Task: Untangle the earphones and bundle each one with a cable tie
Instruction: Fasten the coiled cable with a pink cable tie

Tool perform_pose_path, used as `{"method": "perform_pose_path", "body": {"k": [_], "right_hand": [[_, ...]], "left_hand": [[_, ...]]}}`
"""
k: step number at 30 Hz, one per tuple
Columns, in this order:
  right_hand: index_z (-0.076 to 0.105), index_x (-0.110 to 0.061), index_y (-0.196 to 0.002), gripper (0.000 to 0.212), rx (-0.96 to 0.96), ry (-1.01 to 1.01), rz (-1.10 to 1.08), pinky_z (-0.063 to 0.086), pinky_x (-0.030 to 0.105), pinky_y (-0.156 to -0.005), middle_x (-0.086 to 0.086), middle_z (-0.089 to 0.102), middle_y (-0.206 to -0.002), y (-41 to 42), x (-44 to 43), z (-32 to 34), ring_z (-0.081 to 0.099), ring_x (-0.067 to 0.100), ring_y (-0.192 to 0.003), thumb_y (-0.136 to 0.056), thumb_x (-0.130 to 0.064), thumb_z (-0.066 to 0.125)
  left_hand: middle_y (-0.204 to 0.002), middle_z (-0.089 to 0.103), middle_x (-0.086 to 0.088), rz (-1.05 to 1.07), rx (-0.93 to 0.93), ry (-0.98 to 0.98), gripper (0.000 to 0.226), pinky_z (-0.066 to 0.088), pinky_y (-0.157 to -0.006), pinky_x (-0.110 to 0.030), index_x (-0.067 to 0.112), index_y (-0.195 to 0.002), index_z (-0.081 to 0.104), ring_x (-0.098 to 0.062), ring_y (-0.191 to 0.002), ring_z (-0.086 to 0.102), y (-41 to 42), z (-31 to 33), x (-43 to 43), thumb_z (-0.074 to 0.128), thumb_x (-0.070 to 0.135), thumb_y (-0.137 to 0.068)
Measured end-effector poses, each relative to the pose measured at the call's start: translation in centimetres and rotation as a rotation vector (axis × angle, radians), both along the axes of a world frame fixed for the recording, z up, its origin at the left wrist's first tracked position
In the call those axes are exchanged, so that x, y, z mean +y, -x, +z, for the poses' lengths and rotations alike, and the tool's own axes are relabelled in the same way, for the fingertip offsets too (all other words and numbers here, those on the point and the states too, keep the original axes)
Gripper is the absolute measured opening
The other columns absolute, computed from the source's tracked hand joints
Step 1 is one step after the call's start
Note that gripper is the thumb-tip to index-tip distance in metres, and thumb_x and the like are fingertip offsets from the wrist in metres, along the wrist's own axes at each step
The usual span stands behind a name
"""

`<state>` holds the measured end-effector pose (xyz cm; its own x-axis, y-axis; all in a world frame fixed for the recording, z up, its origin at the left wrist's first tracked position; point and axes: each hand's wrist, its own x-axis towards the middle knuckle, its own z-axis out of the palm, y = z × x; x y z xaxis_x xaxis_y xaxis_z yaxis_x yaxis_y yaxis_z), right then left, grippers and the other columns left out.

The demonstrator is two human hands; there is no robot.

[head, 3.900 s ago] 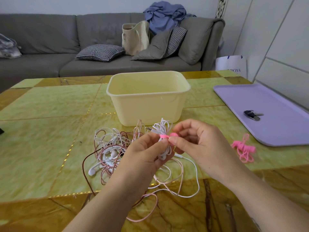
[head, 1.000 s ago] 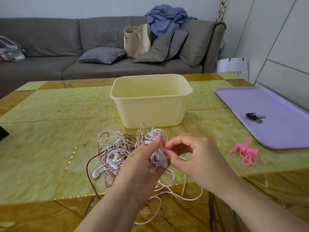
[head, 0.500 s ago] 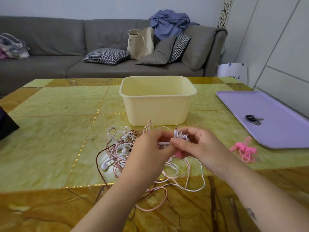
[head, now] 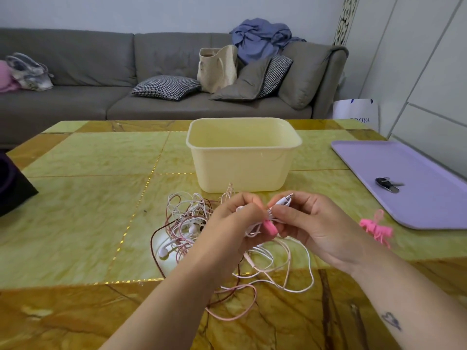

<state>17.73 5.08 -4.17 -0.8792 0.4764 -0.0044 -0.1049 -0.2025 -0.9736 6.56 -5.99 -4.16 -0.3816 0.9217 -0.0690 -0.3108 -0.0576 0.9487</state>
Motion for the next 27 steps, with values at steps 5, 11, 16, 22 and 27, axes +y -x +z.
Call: {"method": "perform_pose_path", "body": {"k": [5,11,16,22,27], "right_hand": [[0.066,-0.005,-0.083,0.010,-0.098,-0.089,-0.160,0.050,0.020,-0.056,0.009,0.064,-0.068,-0.9,1.8,0.5,0.058,0.015,-0.061,-0.074,-0.008,0.065],[0.061,-0.013,-0.076,0.023,0.002,-0.333,-0.533,0.055,0.030,-0.074,0.005,0.062,-0.075,4.1,4.6,4.4,0.059,0.018,-0.071,-0.083,0.009,0.060],[0.069,-0.018,-0.094,0.016,-0.192,-0.774,-0.667,0.049,0.030,-0.080,0.000,0.065,-0.086,9.8,8.1,5.5,0.058,0.013,-0.080,-0.082,-0.008,0.066],[0.067,-0.012,-0.111,0.026,-0.333,-1.004,-0.550,0.045,0.022,-0.092,0.003,0.068,-0.109,9.5,5.7,3.8,0.063,0.015,-0.099,-0.086,-0.005,0.061],[0.069,-0.022,-0.100,0.013,-0.589,-1.067,-0.101,0.049,0.017,-0.080,-0.011,0.067,-0.093,5.6,0.6,1.0,0.064,0.006,-0.086,-0.090,-0.017,0.062]], "left_hand": [[-0.093,0.067,0.005,0.083,0.462,0.106,0.013,0.057,-0.076,-0.027,0.027,-0.098,0.063,-0.012,-0.083,0.067,1.4,-0.5,-0.2,0.065,0.031,-0.086],[-0.100,0.053,0.019,0.310,1.148,0.232,0.023,0.043,-0.066,-0.012,0.035,-0.114,0.054,0.003,-0.088,0.056,5.3,-1.2,-1.0,0.055,0.031,-0.091],[-0.122,0.051,0.012,0.225,1.321,0.369,0.031,0.042,-0.083,-0.022,0.034,-0.125,0.053,-0.007,-0.103,0.053,6.5,-1.0,-2.2,0.051,0.029,-0.094],[-0.137,0.041,0.007,0.033,1.407,0.606,0.041,0.037,-0.101,-0.032,0.041,-0.133,0.044,-0.016,-0.123,0.043,8.2,-1.7,-4.4,0.050,0.030,-0.094],[-0.134,0.044,0.009,0.058,1.351,0.566,0.039,0.044,-0.093,-0.031,0.037,-0.131,0.047,-0.013,-0.112,0.053,8.1,-1.6,-4.9,0.040,0.019,-0.098]]}}
